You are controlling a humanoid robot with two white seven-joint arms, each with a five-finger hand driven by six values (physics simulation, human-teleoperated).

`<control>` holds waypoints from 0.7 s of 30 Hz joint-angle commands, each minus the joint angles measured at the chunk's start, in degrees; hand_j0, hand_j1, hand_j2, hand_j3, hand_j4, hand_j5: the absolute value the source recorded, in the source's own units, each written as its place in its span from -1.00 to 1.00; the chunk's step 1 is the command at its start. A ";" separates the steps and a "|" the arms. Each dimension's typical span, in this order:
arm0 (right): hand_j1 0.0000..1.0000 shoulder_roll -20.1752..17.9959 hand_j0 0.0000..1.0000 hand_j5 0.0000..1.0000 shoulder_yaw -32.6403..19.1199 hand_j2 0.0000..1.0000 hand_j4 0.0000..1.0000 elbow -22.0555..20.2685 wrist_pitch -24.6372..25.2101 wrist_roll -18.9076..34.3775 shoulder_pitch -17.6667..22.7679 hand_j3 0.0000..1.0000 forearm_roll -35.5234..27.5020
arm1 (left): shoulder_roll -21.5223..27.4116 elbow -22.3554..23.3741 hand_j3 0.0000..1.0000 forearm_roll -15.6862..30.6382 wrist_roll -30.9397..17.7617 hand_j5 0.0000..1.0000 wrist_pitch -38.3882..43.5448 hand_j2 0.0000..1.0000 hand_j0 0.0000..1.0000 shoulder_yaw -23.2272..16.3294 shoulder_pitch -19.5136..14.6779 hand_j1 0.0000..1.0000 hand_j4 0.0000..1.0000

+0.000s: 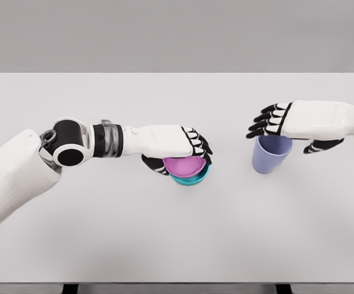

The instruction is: Stacking bowl and cup with both arms

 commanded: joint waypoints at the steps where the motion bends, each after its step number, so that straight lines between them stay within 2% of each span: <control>1: 1.00 0.42 1.00 1.00 0.28 1.00 1.00 1.68 0.15 -0.02 -0.09 1.00 0.22 | 0.15 0.01 1.00 0.29 0.04 1.00 -0.12 1.00 1.00 0.04 0.00 1.00 1.00; 10: 1.00 1.99 1.00 1.00 3.88 1.00 1.00 3.34 0.15 -0.02 -2.28 1.00 0.84 | 0.33 -0.26 1.00 0.37 0.04 1.00 -0.56 1.00 1.00 0.13 0.09 1.00 1.00; 13: 1.00 2.44 1.00 1.00 5.81 1.00 1.00 3.96 0.15 -0.02 -3.43 1.00 0.92 | 1.29 -3.24 1.00 1.08 0.04 1.00 -0.91 1.00 1.00 0.83 0.00 1.00 1.00; 15: 1.00 2.61 1.00 1.00 5.82 1.00 1.00 4.14 0.15 -0.02 -3.51 1.00 0.92 | 4.98 -6.41 1.00 4.06 0.04 1.00 -0.91 1.00 1.00 1.27 -0.18 1.00 1.00; 17: 1.00 2.70 1.00 1.00 5.90 1.00 1.00 4.23 0.15 -0.02 -3.52 1.00 0.92 | 9.82 -7.99 1.00 9.86 0.04 1.00 -1.35 1.00 1.00 2.06 -1.05 1.00 1.00; 18: 1.00 2.70 1.00 1.00 5.90 1.00 1.00 4.23 0.15 -0.02 -3.52 1.00 0.92 | 11.49 -8.25 1.00 10.57 0.04 1.00 -3.28 1.00 1.00 2.41 -1.58 1.00 1.00; 19: 1.00 2.70 1.00 1.00 5.90 1.00 1.00 4.31 0.15 -0.02 -3.52 1.00 0.92 | 12.81 -8.25 1.00 11.01 0.04 1.00 -5.91 1.00 1.00 4.08 -1.85 1.00 1.00; 21: 1.00 2.79 1.00 1.00 5.99 1.00 1.00 4.84 0.15 -0.02 -3.52 1.00 0.92 | 15.70 -8.25 1.00 16.27 0.04 1.00 -10.95 1.00 1.00 9.08 -1.14 1.00 1.00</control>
